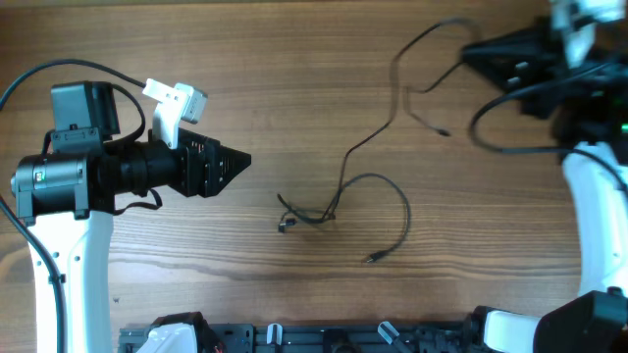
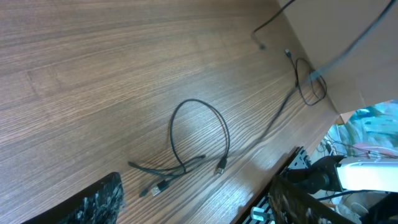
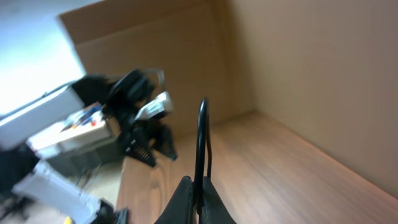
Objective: Untangle cables
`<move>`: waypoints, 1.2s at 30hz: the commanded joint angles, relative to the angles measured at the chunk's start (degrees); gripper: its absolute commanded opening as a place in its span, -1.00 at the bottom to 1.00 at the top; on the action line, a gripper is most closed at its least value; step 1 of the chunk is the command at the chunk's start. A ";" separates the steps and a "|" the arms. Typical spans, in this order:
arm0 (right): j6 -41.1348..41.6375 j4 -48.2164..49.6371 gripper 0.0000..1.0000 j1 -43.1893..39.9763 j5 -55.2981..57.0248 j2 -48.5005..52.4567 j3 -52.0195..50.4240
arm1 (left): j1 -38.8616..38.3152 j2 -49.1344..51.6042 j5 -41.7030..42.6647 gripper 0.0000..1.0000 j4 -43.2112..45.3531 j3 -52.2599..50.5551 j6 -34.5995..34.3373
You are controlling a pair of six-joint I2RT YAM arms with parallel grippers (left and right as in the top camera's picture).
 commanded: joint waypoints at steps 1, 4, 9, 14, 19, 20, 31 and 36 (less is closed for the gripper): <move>8.83 0.31 -0.92 -6.08 -0.37 -0.81 4.04 | -0.31 0.31 -0.66 0.54 0.20 0.33 1.40; 11.58 0.31 -0.91 -11.23 -0.39 -1.18 4.35 | -0.31 0.31 -0.66 0.54 0.17 0.33 1.40; 10.38 -1.25 -0.91 -18.23 -0.94 -1.22 4.35 | -0.31 0.39 -1.09 0.42 -0.50 0.26 1.38; 8.92 -4.72 -0.91 -25.88 -3.65 -0.70 4.26 | -0.31 0.61 -2.82 0.37 -1.51 -0.24 1.40; 5.09 -8.79 -0.91 -33.33 -3.56 0.42 4.20 | -0.37 0.63 -2.80 0.36 -1.29 -2.71 1.40; 4.07 -9.81 -0.91 -34.38 -3.54 0.50 4.17 | -0.37 0.66 -2.78 0.36 -1.27 -3.13 1.40; -22.51 -48.11 -0.91 -45.57 6.78 7.74 4.13 | -0.37 0.68 -2.75 0.31 -0.90 -3.76 1.40; -40.61 -77.35 -0.91 -47.60 24.30 10.21 4.13 | -0.37 0.68 -2.25 0.31 -0.90 -3.76 1.36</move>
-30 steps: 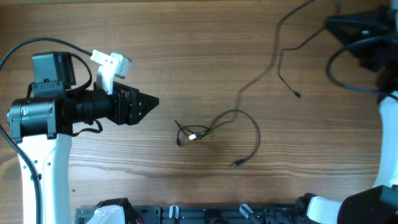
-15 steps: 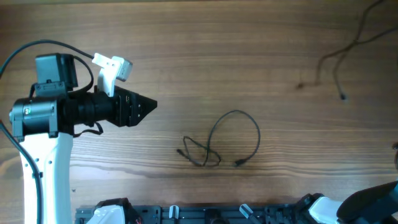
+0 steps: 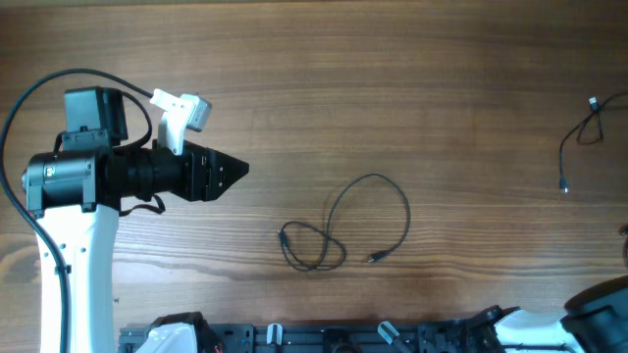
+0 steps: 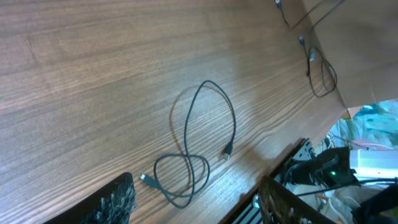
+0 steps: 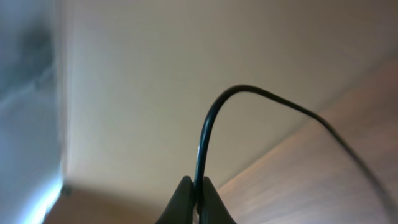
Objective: Untangle cables
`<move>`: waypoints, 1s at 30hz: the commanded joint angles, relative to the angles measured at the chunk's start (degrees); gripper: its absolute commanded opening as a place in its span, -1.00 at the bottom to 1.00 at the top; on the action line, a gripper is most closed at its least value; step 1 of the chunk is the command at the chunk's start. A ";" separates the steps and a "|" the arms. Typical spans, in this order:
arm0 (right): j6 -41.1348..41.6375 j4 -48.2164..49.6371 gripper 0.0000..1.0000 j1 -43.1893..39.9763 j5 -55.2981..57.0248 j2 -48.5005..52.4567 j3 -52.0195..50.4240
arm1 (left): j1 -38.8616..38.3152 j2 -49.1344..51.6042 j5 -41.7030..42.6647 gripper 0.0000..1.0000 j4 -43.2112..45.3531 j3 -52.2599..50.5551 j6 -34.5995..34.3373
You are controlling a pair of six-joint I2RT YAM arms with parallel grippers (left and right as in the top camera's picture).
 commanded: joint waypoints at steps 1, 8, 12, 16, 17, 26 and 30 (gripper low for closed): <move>-22.64 -18.91 -0.91 -0.98 23.08 1.64 0.37 | -0.33 0.20 0.68 0.31 0.17 -0.33 1.38; -19.65 -44.54 -0.91 -0.92 73.70 1.84 -0.02 | -0.33 0.20 0.76 0.31 0.17 -0.33 1.36; -2.45 -52.39 -0.91 -0.98 84.32 1.92 -0.26 | -0.33 0.20 0.76 0.31 0.17 -0.33 1.33; -0.09 -52.89 -0.91 -0.98 88.35 2.12 -1.07 | -0.33 0.20 0.76 0.31 0.15 -0.33 1.33; 1.16 -52.57 -0.91 -0.98 88.39 2.21 -1.16 | -0.33 0.20 0.76 0.31 0.15 -0.33 1.36; -18.40 -26.36 -0.91 -0.35 53.37 5.90 -1.09 | -0.33 0.20 0.74 0.33 0.15 -0.33 1.36; -19.23 -22.58 -0.91 0.57 50.07 8.11 0.98 | -0.33 0.20 0.76 0.33 0.17 -0.33 1.33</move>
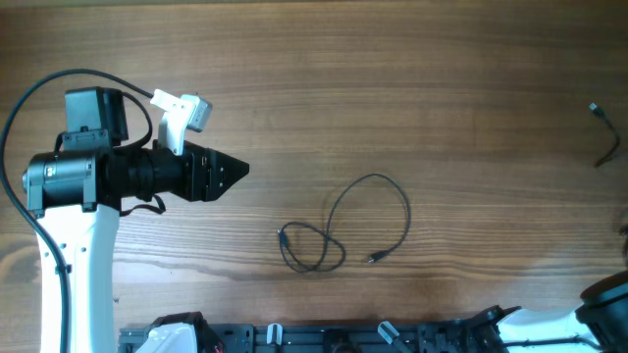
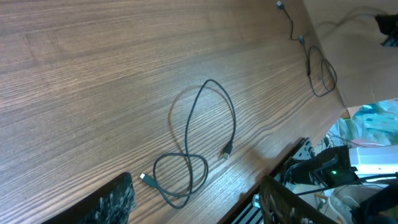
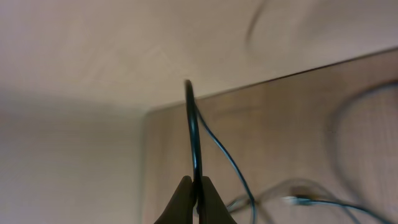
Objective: Untangle cables
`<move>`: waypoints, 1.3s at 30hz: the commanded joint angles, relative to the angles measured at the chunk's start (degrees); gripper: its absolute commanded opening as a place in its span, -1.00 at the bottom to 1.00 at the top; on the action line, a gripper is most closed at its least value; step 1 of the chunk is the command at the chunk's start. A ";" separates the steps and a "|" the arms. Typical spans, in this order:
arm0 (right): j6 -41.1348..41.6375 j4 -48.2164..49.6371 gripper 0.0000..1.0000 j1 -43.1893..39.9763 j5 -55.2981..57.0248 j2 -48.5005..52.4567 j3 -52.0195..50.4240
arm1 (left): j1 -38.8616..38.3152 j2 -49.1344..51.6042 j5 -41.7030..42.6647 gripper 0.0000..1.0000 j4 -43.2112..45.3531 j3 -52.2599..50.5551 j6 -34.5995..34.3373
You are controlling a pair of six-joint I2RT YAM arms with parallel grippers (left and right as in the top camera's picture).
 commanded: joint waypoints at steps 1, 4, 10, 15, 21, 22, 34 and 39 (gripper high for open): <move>-7.96 0.04 -0.91 1.33 -9.25 3.30 2.86 | -0.31 0.20 0.74 0.33 0.15 -0.13 1.33; -8.26 -6.19 -0.91 1.73 2.34 5.57 5.29 | -0.31 0.20 0.74 0.33 0.17 -0.13 1.16; -6.47 -14.97 0.05 1.66 18.14 9.70 5.51 | -0.31 0.20 0.74 0.33 0.17 -0.13 1.14; -2.29 -18.93 0.99 2.23 16.17 12.83 5.49 | -0.46 0.20 0.74 0.31 -0.02 -0.13 0.92; -2.64 -22.75 0.99 5.46 6.60 13.07 5.49 | -2.40 0.20 0.70 0.32 -0.02 -0.13 0.94; -5.95 -22.64 0.99 6.34 2.21 13.07 5.49 | -2.78 0.20 0.70 0.31 0.00 -0.13 0.96; -32.15 -24.96 -0.91 27.93 2.64 13.92 4.74 | -4.04 0.20 0.70 0.29 0.42 -0.13 0.94; -28.44 -24.90 -0.91 33.79 15.21 16.87 4.74 | -4.04 0.20 0.70 0.29 0.39 -0.13 0.96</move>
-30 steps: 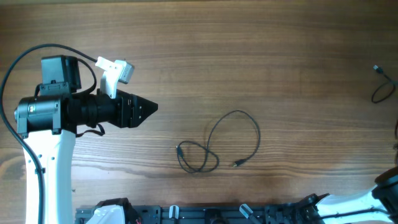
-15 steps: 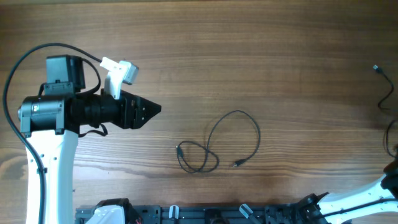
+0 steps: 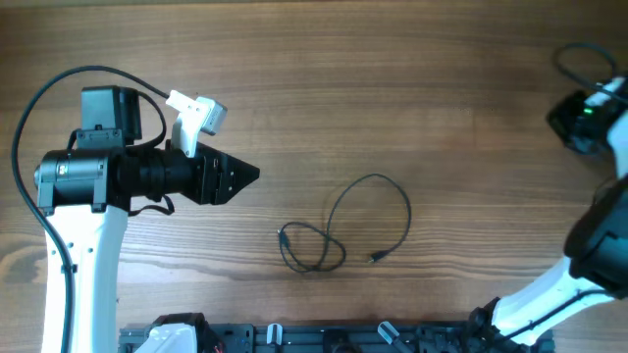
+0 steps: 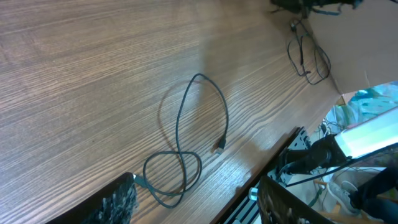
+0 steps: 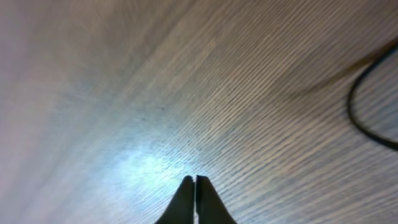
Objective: Untangle cables
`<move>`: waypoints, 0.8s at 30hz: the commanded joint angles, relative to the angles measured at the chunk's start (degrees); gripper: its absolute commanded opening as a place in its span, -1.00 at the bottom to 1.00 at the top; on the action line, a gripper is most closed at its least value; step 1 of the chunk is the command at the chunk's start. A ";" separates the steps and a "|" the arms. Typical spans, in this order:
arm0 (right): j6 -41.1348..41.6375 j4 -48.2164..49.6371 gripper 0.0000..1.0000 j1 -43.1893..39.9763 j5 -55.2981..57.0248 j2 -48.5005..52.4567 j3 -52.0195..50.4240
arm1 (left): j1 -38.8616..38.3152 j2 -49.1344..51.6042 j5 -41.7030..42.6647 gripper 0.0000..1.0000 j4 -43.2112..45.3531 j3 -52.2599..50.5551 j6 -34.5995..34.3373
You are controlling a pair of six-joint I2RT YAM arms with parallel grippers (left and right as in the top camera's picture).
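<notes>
One thin black cable (image 3: 345, 222) lies alone mid-table, a big loop running into a small curl; the left wrist view shows that cable (image 4: 188, 140) too. A second black cable (image 3: 579, 57) lies bunched at the far right corner, seen as a cable (image 4: 306, 52) far off in the left wrist view and as an arc of cable (image 5: 367, 118) in the right wrist view. My left gripper (image 3: 252, 175) is open, hovering left of the middle cable. My right gripper (image 5: 196, 182) is shut with nothing between its tips, close over bare wood.
The right arm's dark wrist (image 3: 577, 124) hangs over the table's right edge. A cardboard wall (image 4: 367, 43) stands behind the far right corner. A black rail (image 3: 324, 338) with clips runs along the front edge.
The right gripper, then shut on the second cable and out of the overhead view, now shows at the right edge with no cable in it. The left arm has shifted slightly right.
At first the two cables were knotted together mid-table, my right gripper shut on one near the far right. Then that cable was clear of the other, which lay alone as a loop. It stayed held at the right edge, and now lies bunched in the corner, let go.
</notes>
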 commanded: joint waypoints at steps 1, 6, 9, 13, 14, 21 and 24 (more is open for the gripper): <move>1.73 -0.17 -0.91 1.86 11.41 3.91 0.48 | -0.31 0.20 0.70 0.28 0.15 -0.13 0.96; 2.82 0.72 -0.91 1.57 11.08 7.19 0.48 | -0.31 0.20 0.70 0.27 0.15 -0.13 0.94; 2.86 1.57 -0.91 1.03 12.07 8.22 0.50 | -0.31 0.20 0.70 0.27 0.15 -0.13 0.96; 2.86 3.72 -0.91 0.00 13.84 8.63 0.50 | -0.31 0.20 0.72 0.27 -0.07 -0.13 0.94; 2.86 4.31 -0.91 -0.42 14.82 8.63 0.50 | -0.31 0.20 0.70 0.27 -0.11 -0.13 0.94; 2.86 6.91 -0.91 -4.35 22.73 8.63 0.50 | -0.31 0.20 0.72 0.27 -0.09 -0.13 0.94; 5.44 6.03 -0.92 -8.28 23.19 8.63 0.50 | -0.31 0.20 0.72 0.27 -0.07 -0.13 0.94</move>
